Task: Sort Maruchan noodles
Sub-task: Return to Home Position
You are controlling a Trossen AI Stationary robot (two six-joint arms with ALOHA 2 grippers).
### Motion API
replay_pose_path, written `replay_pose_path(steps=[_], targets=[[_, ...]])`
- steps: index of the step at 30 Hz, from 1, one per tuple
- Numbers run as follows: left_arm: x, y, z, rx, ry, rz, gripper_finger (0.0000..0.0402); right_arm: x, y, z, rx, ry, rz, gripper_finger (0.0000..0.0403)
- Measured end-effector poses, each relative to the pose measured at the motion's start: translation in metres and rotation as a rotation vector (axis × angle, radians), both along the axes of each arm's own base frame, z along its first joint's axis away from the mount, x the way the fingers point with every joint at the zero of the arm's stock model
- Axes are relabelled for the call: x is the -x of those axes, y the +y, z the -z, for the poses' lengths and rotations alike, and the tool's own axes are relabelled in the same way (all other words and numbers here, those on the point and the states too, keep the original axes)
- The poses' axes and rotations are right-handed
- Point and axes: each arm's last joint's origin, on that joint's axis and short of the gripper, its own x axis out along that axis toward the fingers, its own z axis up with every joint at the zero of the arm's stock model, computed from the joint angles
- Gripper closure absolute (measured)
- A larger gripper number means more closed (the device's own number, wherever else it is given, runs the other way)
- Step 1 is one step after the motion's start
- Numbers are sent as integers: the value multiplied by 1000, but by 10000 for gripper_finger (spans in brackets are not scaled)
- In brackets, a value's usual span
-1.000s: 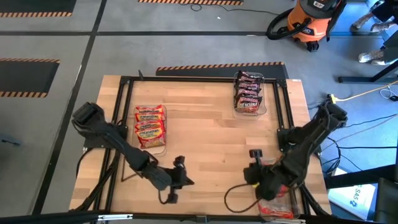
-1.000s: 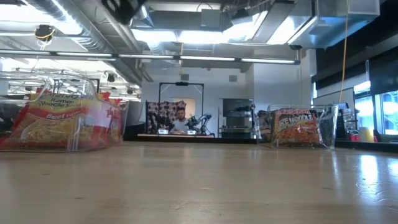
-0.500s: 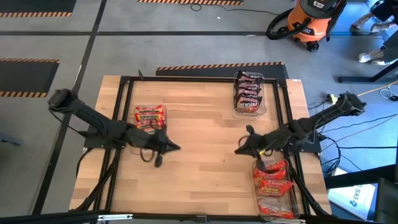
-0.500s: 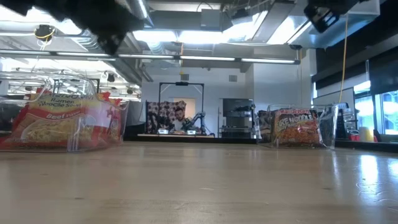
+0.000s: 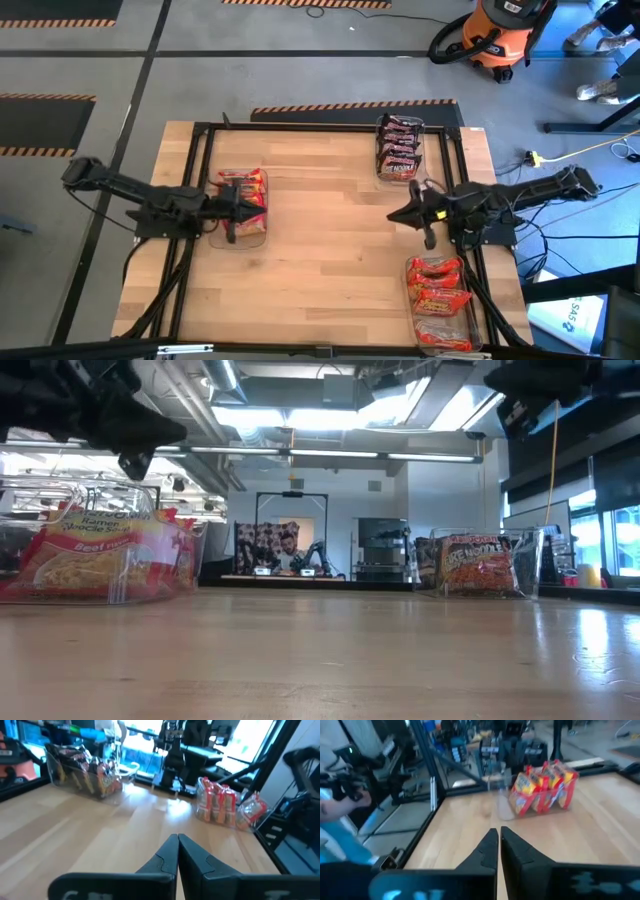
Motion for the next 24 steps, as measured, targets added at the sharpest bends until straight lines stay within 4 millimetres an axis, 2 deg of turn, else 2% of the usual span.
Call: replay_pose_path(steps=[9,16,24], targets=[[22,6,23,16,-94,-24,396,34,-12,31,-26,-232,37,400],[31,9,23,14,-103,-72,398,56,-15,53,-54,-357,11,400],[42,13,21,-102,-135,-130,388,55,-16,71,1,-225,81,400]])
